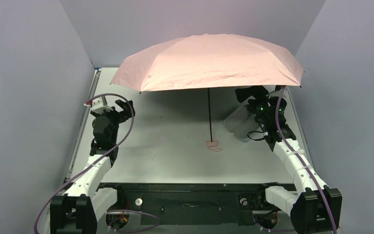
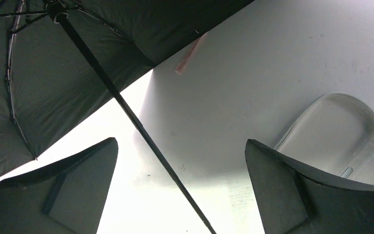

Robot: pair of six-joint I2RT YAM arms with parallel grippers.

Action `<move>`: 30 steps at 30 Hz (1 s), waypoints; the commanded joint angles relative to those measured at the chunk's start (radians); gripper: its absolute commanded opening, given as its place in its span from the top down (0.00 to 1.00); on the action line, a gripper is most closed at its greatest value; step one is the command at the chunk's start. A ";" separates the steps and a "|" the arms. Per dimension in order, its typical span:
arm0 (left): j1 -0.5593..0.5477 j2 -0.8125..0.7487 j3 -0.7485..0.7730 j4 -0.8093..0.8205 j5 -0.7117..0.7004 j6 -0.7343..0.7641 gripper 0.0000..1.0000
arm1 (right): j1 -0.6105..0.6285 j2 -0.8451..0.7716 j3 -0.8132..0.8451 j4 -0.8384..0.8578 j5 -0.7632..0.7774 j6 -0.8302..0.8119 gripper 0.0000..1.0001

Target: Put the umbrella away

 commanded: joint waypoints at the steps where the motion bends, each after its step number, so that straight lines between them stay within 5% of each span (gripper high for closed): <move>1: 0.024 -0.028 0.056 -0.330 0.220 -0.244 0.03 | 0.011 0.031 0.063 -0.011 0.012 -0.025 0.01; 6: -0.125 -0.132 -0.033 -0.352 0.258 -0.209 0.03 | 0.028 0.157 0.164 -0.150 -0.161 -0.164 0.12; 11: -0.436 -0.133 -0.055 -0.345 0.120 -0.185 0.03 | 0.077 0.203 0.185 -0.091 -0.250 -0.194 0.12; 16: -0.689 -0.019 -0.063 -0.127 -0.024 -0.103 0.03 | 0.137 0.176 0.221 -0.183 -0.202 -0.238 0.10; 30: -0.890 0.536 0.204 0.202 -0.046 -0.154 0.02 | 0.177 -0.037 0.098 -0.336 -0.136 -0.299 0.11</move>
